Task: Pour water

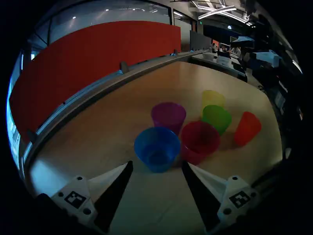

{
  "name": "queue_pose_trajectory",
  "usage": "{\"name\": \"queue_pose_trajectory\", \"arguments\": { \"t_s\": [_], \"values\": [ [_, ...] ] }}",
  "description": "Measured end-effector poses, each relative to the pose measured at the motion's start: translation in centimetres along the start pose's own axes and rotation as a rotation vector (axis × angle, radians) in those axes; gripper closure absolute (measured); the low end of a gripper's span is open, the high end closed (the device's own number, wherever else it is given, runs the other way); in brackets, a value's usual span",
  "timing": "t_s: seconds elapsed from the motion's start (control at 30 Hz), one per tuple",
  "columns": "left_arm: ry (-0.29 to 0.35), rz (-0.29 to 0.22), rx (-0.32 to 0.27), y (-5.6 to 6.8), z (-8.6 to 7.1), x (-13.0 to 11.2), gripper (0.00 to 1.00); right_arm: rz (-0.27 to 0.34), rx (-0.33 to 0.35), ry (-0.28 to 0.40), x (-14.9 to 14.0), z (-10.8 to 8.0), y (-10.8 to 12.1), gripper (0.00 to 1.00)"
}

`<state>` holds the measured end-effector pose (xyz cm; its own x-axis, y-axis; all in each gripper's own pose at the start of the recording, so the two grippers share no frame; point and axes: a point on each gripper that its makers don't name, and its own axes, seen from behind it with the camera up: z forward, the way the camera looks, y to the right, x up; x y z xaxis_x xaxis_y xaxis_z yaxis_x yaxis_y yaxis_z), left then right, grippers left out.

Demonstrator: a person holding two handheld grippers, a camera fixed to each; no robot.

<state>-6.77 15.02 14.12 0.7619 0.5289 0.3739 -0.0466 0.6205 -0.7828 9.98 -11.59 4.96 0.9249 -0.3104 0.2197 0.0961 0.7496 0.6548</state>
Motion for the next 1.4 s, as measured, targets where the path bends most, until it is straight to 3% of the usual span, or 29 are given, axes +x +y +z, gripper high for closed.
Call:
{"name": "queue_pose_trajectory", "arguments": {
  "t_s": [0.5, 0.9, 1.23, 1.4],
  "values": [
    [-0.031, 0.026, -0.026, 0.1, 2.7, 0.6, 0.07, 0.01, 0.002, -0.011, -0.8, 0.7, 0.5, 0.01],
    [-0.023, 0.032, -0.033, 0.0, 3.7, 1.3, 0.07, 0.018, -0.002, -0.016, -1.3, 0.9, 0.9, 0.01],
    [-0.026, 0.073, -0.017, -0.2, 4.3, 1.2, 0.07, 0.02, -0.003, -0.02, -1.5, 0.9, 1.1, 0.01],
    [-0.013, 0.073, -0.016, -0.2, 4.6, 1.3, 0.12, 0.018, -0.003, -0.021, -1.6, 0.8, 1.1, 0.01]
  ]
}}
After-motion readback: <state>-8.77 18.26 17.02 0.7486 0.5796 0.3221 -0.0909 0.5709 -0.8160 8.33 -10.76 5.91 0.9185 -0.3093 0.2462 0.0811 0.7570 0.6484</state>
